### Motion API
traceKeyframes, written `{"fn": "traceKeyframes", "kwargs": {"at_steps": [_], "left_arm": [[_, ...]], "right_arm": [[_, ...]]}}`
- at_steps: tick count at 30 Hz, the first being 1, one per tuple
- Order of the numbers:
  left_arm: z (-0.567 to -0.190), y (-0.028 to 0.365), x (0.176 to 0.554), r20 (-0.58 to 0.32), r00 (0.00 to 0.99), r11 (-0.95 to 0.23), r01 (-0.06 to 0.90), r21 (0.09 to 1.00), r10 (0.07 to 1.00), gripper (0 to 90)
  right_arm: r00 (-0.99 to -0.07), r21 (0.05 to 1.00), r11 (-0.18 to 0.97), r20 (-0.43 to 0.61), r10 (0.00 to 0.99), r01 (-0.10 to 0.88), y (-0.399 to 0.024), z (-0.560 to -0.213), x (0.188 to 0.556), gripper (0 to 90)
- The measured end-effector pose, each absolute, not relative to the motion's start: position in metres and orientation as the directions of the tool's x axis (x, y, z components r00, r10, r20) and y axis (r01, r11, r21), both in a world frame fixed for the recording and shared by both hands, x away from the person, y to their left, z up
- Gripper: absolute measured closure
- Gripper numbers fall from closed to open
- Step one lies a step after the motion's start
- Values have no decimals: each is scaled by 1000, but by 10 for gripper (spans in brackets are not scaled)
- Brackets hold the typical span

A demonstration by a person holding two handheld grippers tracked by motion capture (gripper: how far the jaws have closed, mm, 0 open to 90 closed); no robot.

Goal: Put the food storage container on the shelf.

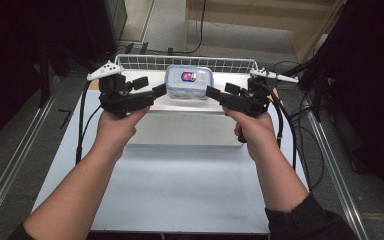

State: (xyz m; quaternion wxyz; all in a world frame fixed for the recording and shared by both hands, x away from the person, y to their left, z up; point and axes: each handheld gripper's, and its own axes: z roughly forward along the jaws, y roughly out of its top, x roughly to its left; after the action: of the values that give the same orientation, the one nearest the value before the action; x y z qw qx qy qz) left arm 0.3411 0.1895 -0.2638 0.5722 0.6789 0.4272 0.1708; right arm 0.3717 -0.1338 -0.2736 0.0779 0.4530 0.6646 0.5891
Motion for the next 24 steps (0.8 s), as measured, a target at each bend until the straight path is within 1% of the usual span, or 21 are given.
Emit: {"fn": "traceKeyframes", "kwargs": {"at_steps": [4,8,12,16,19,24], "left_arm": [[-275,190,318,-188,592,-39,349,936,784,221],[-291,195,297,-194,605,-40,351,936,772,211],[-315,200,277,-151,609,-81,335,939,779,189],[-342,206,262,-117,608,-127,343,931,785,161],[-360,209,253,-94,607,-166,358,919,789,148],[-385,216,234,-94,607,-192,390,900,789,124]], "right_arm": [[-586,869,-86,398,705,487,-137,-284,353,137],[-593,896,-61,341,729,440,-140,-299,334,133],[-601,916,-3,265,754,401,-141,-319,315,131],[-608,933,59,182,773,354,-143,-345,294,123],[-608,939,71,159,778,336,-145,-360,283,113],[-587,939,70,151,795,336,-153,-391,257,110]]}}
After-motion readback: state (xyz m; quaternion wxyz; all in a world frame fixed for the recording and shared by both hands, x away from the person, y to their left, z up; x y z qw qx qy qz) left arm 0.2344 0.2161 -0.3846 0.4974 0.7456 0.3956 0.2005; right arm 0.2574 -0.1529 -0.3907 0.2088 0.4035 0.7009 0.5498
